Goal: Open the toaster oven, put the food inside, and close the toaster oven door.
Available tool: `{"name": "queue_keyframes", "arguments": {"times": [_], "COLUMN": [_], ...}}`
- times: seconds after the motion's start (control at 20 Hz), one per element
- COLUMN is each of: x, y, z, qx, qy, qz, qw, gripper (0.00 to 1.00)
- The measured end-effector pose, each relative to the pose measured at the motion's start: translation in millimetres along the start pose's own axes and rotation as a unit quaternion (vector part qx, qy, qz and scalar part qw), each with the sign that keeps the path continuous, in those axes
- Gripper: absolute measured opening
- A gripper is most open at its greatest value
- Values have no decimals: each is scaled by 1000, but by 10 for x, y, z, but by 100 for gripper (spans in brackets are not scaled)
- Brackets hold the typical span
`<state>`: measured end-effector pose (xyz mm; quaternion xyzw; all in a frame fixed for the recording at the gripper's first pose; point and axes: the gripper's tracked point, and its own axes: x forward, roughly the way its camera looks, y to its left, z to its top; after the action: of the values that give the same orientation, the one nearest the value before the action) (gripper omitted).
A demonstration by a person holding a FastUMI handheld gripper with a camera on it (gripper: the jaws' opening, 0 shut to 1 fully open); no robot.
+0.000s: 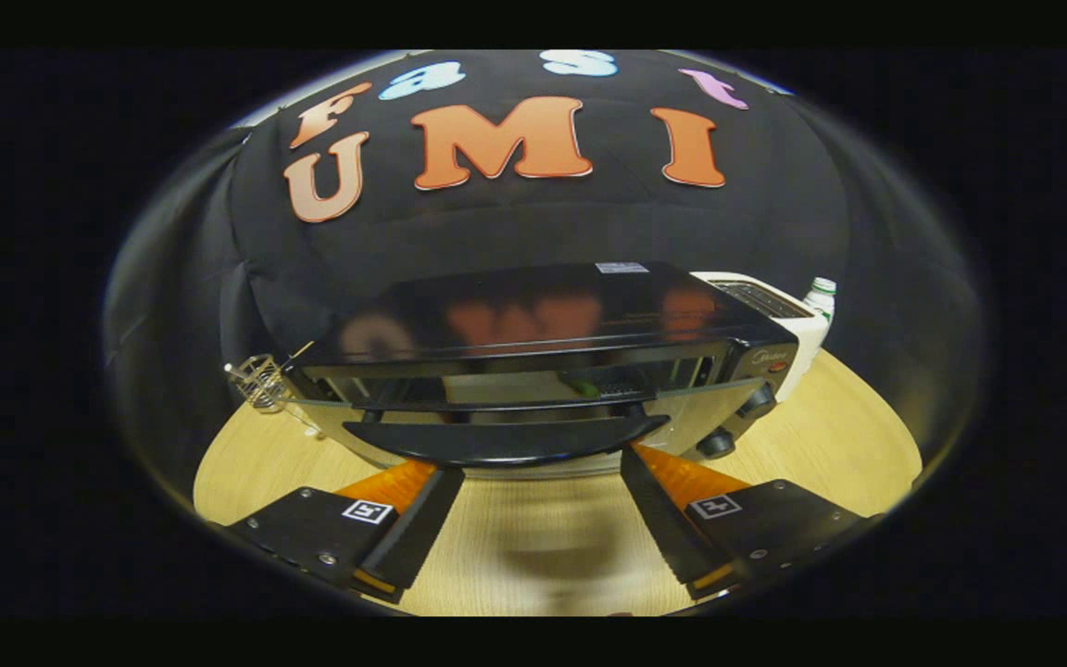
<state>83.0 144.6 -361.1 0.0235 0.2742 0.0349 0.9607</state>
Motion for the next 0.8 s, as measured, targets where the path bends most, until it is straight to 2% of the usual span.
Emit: {"name": "queue_keyframes", "arguments": {"times": [0.2, 0.35, 0.5, 0.65, 0.8], "x": [134, -25, -404, -881, -1363], "y": [-99, -175, -323, -656, -1069], "z": [81, 106, 194, 468, 846], "qx": [11, 7, 10, 16, -1], "qy": [-14, -19, -33, -63, -102], "qz": [-9, -11, -4, -14, -44], "qw": [1000, 1000, 999, 998, 994], "gripper": [100, 100, 100, 100, 100]}}
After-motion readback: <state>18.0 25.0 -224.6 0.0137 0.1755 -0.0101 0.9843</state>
